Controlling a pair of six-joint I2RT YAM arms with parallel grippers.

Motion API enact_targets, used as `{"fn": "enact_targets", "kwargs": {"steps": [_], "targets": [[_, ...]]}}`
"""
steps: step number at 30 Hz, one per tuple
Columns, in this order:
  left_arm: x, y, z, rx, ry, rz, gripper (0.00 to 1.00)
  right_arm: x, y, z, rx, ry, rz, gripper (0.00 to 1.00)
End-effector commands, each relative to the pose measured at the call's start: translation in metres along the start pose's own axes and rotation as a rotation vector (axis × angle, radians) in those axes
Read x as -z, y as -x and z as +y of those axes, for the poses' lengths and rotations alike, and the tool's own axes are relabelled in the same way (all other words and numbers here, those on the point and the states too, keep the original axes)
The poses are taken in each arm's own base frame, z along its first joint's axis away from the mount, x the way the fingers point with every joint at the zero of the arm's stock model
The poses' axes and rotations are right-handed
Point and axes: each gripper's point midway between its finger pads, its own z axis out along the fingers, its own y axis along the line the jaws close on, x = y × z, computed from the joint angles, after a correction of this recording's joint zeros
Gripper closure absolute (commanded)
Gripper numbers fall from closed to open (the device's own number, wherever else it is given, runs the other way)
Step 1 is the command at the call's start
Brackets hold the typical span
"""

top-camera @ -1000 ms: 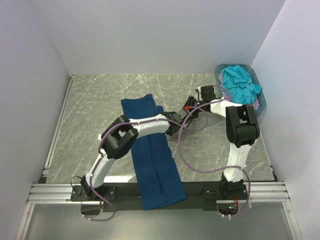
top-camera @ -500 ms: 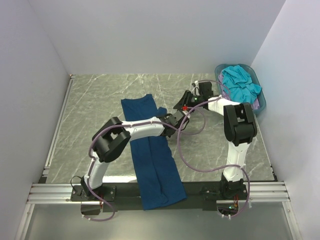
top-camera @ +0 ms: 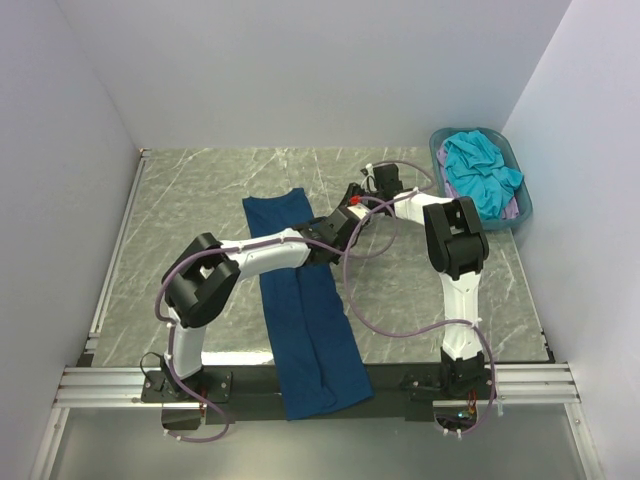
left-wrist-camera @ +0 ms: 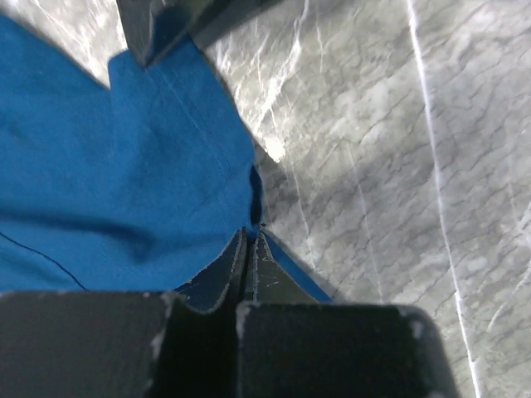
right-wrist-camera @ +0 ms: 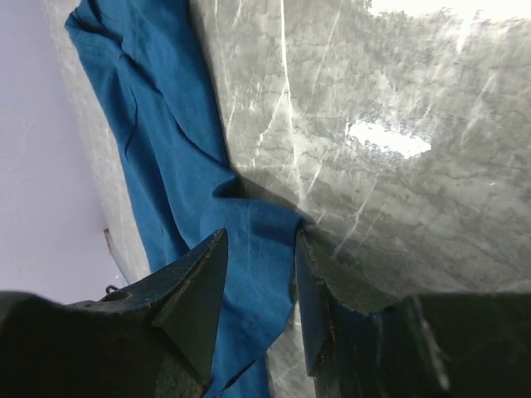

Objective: Fold and stack the t-shirts
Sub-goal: Fold the tshirt

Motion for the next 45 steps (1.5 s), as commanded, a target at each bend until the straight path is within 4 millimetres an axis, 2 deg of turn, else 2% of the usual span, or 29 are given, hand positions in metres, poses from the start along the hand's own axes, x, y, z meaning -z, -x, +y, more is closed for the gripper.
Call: {"fn": "enact_targets", "kwargs": {"steps": [1, 8, 9, 14, 23, 36, 39, 45], "targets": [[0.009, 0.017, -0.007, 0.06, -0.058, -0.057, 0.99, -0.002, 0.007, -0.007, 0.035, -0.058, -0.034, 0.54], [0.01, 0.012, -0.011, 0.074, -0.08, -0.051, 0.99, -0.002, 0.01, -0.023, 0.081, -0.168, -0.052, 0.55], [0.01, 0.012, -0.011, 0.076, -0.082, -0.052, 0.99, -0.003, 0.013, -0.023, 0.103, -0.178, -0.054, 0.55], [0.014, 0.012, -0.007, 0.095, -0.086, -0.06, 0.99, -0.011, 0.003, -0.024, 0.126, -0.194, -0.009, 0.55], [0.016, 0.01, -0.001, 0.124, -0.092, -0.061, 0.99, -0.006, -0.014, -0.031, 0.149, -0.228, 0.082, 0.58], [0.016, 0.007, 0.0, 0.151, -0.112, -0.054, 0.99, -0.012, -0.01, -0.028, 0.162, -0.221, 0.093, 0.62], [0.017, 0.007, 0.001, 0.156, -0.112, -0.058, 0.99, -0.012, -0.009, -0.027, 0.159, -0.217, 0.088, 0.65], [0.019, 0.009, 0.004, 0.176, -0.113, -0.062, 0.99, -0.011, -0.004, -0.022, 0.171, -0.211, 0.069, 0.86]]}}
